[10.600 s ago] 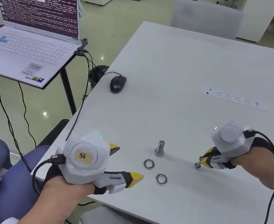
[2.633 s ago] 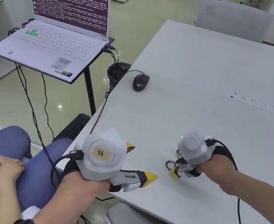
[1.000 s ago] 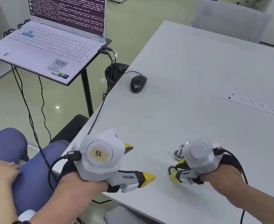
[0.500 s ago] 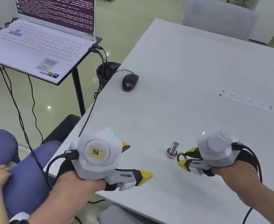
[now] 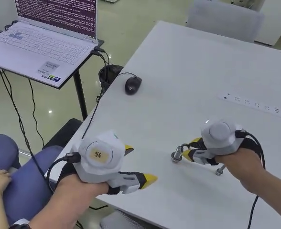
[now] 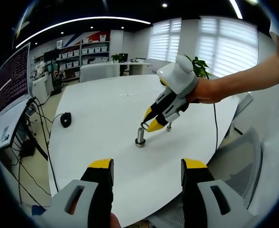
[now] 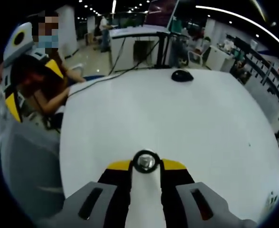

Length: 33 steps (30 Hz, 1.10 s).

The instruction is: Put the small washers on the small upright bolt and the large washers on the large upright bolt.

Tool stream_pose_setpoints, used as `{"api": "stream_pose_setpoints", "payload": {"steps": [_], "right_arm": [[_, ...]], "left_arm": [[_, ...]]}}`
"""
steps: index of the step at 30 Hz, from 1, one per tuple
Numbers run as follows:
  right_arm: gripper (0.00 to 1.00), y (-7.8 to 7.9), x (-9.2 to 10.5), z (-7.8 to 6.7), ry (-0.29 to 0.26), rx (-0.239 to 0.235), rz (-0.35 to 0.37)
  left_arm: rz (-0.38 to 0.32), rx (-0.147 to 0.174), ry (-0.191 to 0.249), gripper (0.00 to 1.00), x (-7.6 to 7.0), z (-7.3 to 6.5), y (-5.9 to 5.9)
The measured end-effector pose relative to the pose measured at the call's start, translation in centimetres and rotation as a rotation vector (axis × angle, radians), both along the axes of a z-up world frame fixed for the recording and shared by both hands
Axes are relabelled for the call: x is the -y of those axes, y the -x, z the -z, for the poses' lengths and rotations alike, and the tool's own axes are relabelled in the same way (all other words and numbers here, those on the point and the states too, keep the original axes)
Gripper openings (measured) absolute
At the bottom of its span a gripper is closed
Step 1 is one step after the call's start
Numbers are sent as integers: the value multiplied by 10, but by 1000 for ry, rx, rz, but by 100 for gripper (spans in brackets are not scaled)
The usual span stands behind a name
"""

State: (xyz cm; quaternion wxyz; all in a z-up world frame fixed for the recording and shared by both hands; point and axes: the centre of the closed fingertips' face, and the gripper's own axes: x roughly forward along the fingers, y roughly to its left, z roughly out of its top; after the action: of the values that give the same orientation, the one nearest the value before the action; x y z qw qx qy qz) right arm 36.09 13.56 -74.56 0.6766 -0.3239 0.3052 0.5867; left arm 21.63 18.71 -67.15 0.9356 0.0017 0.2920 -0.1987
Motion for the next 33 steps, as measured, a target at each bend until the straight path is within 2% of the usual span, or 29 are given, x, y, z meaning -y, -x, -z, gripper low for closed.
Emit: {"api": "stream_pose_setpoints", "payload": {"steps": [4,9,23,33], "right_arm": [[23,1,-5,7,35,7,-31],[23,2,-7,10,49,7,-43],[23,-1,-11,18,110,8,-58],[23,-2,-13,34,141,-11,-58]], "left_arm": [[-8,-2,2,56,-2,1,2],[-13,-4,5,56,-2,2,3],[-10,-7,6,56,-3,3,3],[-13,-10,5,56,-5,4,4]]}}
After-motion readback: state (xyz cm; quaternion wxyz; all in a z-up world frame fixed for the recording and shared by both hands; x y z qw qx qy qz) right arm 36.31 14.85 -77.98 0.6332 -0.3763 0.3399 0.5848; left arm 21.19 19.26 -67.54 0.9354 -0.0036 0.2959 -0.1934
